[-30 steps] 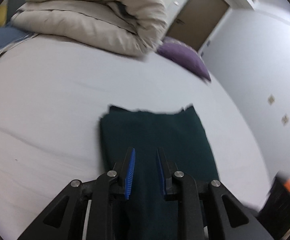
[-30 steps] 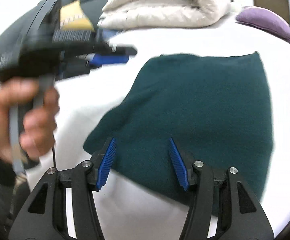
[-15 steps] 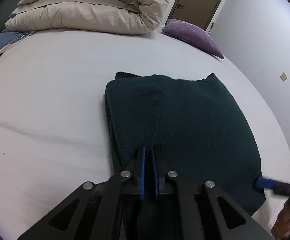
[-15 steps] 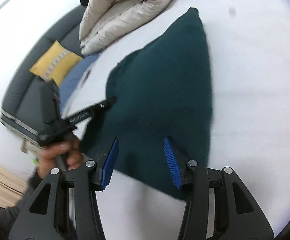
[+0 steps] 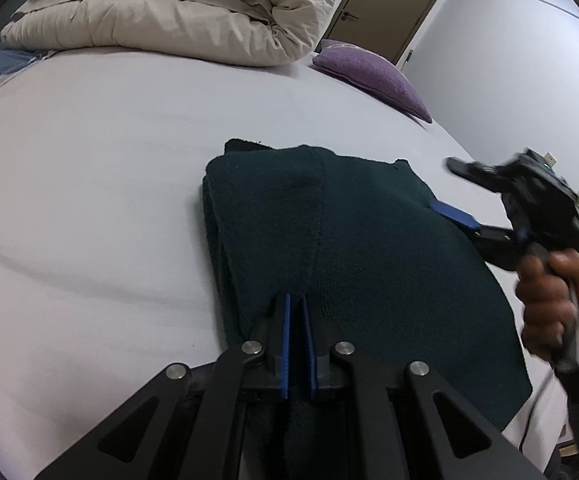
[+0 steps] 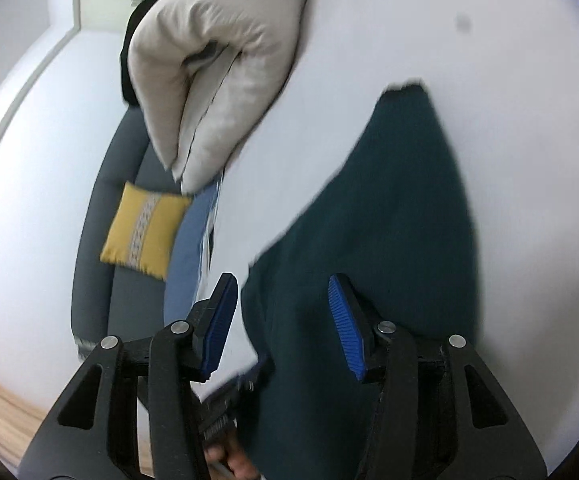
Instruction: Fold small clothes
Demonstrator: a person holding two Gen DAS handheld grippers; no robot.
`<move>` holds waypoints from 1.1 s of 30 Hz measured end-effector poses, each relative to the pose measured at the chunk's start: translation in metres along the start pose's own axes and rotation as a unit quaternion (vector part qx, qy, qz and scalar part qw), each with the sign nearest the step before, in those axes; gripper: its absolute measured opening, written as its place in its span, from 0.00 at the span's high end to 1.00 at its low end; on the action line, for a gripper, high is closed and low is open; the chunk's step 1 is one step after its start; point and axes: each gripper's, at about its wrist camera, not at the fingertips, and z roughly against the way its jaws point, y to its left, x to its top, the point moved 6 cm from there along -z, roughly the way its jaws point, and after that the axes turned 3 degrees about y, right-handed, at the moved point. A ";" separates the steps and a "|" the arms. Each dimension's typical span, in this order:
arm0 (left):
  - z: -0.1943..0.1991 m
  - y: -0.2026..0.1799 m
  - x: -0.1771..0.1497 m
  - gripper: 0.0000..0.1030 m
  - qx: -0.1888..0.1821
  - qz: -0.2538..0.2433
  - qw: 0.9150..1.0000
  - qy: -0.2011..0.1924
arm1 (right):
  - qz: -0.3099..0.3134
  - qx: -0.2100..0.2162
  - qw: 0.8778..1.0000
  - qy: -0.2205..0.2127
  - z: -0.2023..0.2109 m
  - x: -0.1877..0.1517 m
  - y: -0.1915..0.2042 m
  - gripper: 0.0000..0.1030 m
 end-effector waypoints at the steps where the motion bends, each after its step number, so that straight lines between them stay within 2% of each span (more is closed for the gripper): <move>1: -0.001 0.000 0.001 0.89 -0.002 0.000 1.000 0.000 | 0.001 -0.013 1.000 -0.002 -0.006 0.010 -0.001 0.55; 3: -0.001 0.001 0.002 0.89 -0.008 0.005 1.000 0.001 | -0.003 -0.051 0.999 0.000 -0.011 0.024 -0.018 0.56; 5: -0.001 0.002 0.002 0.89 -0.016 0.009 1.000 0.002 | -0.012 -0.057 0.998 0.006 -0.017 0.034 -0.026 0.60; 8: -0.002 0.001 0.004 0.89 -0.013 0.005 1.000 0.001 | 0.015 -0.091 0.996 -0.013 -0.009 0.045 -0.008 0.57; 10: -0.002 0.001 0.003 0.89 -0.008 0.001 1.000 0.001 | 0.038 -0.054 0.998 -0.011 -0.011 0.048 0.017 0.57; 11: -0.002 0.000 0.002 0.89 -0.006 -0.001 1.000 0.002 | 0.054 -0.037 0.998 0.005 -0.021 0.045 0.033 0.53; 12: -0.002 0.000 0.003 0.89 -0.004 -0.002 1.000 0.003 | 0.069 -0.037 0.997 0.023 -0.032 0.042 0.044 0.42; 14: -0.001 -0.001 0.003 0.89 0.003 -0.006 1.000 0.004 | 0.101 -0.052 0.991 0.073 -0.066 0.030 0.060 0.38; 15: -0.001 -0.002 0.003 0.89 0.007 -0.010 1.000 0.004 | 0.112 -0.067 0.986 0.101 -0.084 0.025 0.060 0.38; 16: -0.002 -0.003 0.004 0.89 0.012 -0.013 1.000 0.005 | 0.117 -0.100 0.980 0.129 -0.104 0.020 0.053 0.38; 17: -0.002 -0.003 0.003 0.89 0.014 -0.015 1.000 0.004 | 0.121 -0.128 0.975 0.134 -0.116 0.022 0.047 0.38; 18: -0.002 -0.003 0.003 0.89 0.016 -0.017 1.000 0.004 | 0.123 -0.141 0.974 0.131 -0.123 0.025 0.043 0.38; 20: -0.002 -0.003 0.003 0.89 0.014 -0.016 1.000 0.003 | 0.101 -0.129 0.981 0.108 -0.123 0.038 0.036 0.41; 22: -0.002 -0.002 0.003 0.89 0.012 -0.015 1.000 0.004 | 0.061 -0.130 0.988 0.054 -0.102 0.055 0.025 0.41; 24: -0.002 -0.002 0.003 0.89 0.013 -0.016 1.000 0.003 | 0.034 -0.139 0.990 0.004 -0.074 0.065 0.016 0.40; 26: -0.002 -0.003 0.003 0.89 0.018 -0.020 1.000 0.002 | 0.036 -0.113 0.993 -0.015 -0.048 0.060 0.019 0.38; 28: -0.002 -0.004 0.004 0.89 0.026 -0.026 0.999 0.001 | 0.046 -0.046 0.998 -0.010 -0.026 0.039 0.030 0.38; 30: -0.002 -0.006 0.002 0.89 0.033 -0.031 0.999 0.000 | 0.069 0.025 0.997 0.021 -0.009 0.001 0.044 0.38; 32: -0.002 -0.007 0.003 0.89 0.041 -0.036 0.999 0.000 | 0.092 0.050 0.993 0.062 -0.005 -0.040 0.046 0.38; 33: -0.002 -0.008 0.003 0.89 0.043 -0.039 0.998 0.001 | 0.095 0.047 0.991 0.081 -0.002 -0.060 0.038 0.39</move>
